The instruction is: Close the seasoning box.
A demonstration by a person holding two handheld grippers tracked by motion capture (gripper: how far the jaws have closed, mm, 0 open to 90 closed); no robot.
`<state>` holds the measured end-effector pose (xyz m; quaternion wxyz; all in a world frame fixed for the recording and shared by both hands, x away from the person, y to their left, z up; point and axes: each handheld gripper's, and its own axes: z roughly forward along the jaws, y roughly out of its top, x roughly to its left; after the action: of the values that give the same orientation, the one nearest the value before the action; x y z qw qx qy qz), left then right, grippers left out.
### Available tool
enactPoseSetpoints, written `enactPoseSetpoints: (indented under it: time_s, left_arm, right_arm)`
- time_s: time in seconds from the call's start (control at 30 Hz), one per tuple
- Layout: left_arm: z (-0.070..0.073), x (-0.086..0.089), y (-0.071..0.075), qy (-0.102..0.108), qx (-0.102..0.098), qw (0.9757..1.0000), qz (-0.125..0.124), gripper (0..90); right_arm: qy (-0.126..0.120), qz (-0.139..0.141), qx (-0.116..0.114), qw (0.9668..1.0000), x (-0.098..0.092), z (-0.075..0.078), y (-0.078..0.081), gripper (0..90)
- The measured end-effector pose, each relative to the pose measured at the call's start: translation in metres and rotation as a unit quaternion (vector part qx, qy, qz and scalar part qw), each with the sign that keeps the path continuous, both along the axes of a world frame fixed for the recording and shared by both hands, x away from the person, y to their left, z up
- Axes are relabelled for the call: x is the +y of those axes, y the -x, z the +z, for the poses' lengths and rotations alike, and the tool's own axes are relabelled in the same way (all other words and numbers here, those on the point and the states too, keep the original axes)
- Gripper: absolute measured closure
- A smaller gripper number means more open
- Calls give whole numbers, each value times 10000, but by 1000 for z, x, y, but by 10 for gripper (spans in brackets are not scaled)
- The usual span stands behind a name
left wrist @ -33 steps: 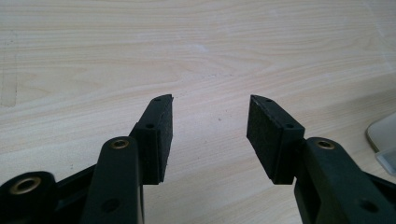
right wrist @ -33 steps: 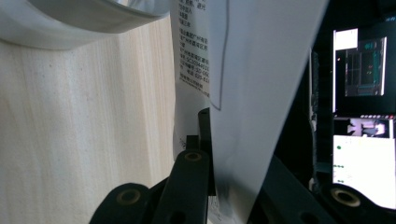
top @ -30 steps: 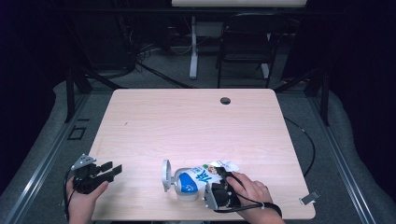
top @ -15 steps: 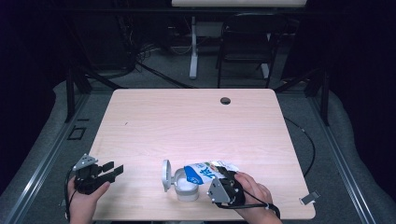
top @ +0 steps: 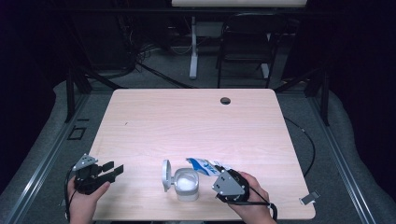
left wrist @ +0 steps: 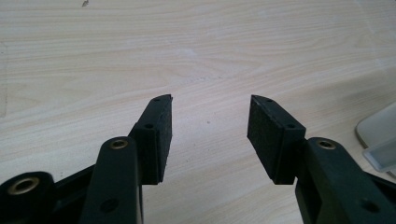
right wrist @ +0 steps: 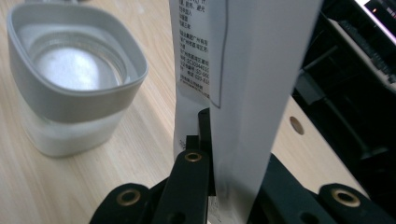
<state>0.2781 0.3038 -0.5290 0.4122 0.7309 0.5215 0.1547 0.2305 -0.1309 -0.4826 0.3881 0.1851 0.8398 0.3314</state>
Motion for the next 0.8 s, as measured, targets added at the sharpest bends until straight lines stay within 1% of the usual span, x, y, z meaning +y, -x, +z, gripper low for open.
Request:
enactPoseSetpoints:
  time_s: [0.03, 0.13, 0.2, 0.3, 0.37, 0.43, 0.53, 0.57, 0.67, 0.7, 0.73, 0.77, 0.8]
  left_arm:
    - [-1, -1, 0, 29, -53, 10000, 35, 505]
    - [-1, 0, 0, 23, -30, 10000, 20, 504]
    - [-1, 0, 0, 18, -22, 10000, 17, 505]
    - [-2, -1, 0, 30, -17, 10000, 42, 504]
    - [-3, -1, 0, 30, -3, 10000, 38, 504]
    - [-3, -2, 0, 17, -15, 10000, 31, 504]
    - [-2, -2, 0, 43, 19, 10000, -10, 504]
    - [-1, -3, 0, 63, -3, 10000, -11, 504]
    - [-1, -4, 0, 50, -44, 10000, -18, 504]
    - [-1, -5, 1, 52, -47, 10000, -32, 504]
    - [0, -5, 1, 38, -5, 10000, -52, 504]
    - [-1, -5, 1, 43, -14, 10000, -44, 504]
    - [-1, -5, 1, 47, -10, 10000, -49, 504]
  right_arm:
    - [-135, -8, 43, 9999, -2, 0, -1, 900]
    - [-470, 4, 140, 9988, -6, -1, -3, 900]
    - [-688, -20, 186, 9975, -8, -4, -3, 900]
    - [-1139, -28, 303, 9930, -14, -8, -4, 900]
    - [-1378, -24, 410, 9896, -17, -11, -6, 900]
    - [-1418, -48, 485, 9887, -21, -13, -7, 900]
    - [-1711, -81, 578, 9835, -27, -14, -7, 900]
    - [-1790, -99, 579, 9821, -29, -15, -7, 900]
    - [-1840, -208, 528, 9813, -34, -13, -6, 900]
    - [-1882, -236, 516, 9805, -35, -13, -5, 900]
    - [-1883, -279, 492, 9805, -37, -13, -5, 900]
    - [-1878, -330, 467, 9805, -39, -13, -5, 900]
    - [-1907, -374, 450, 9799, -41, -14, -4, 900]
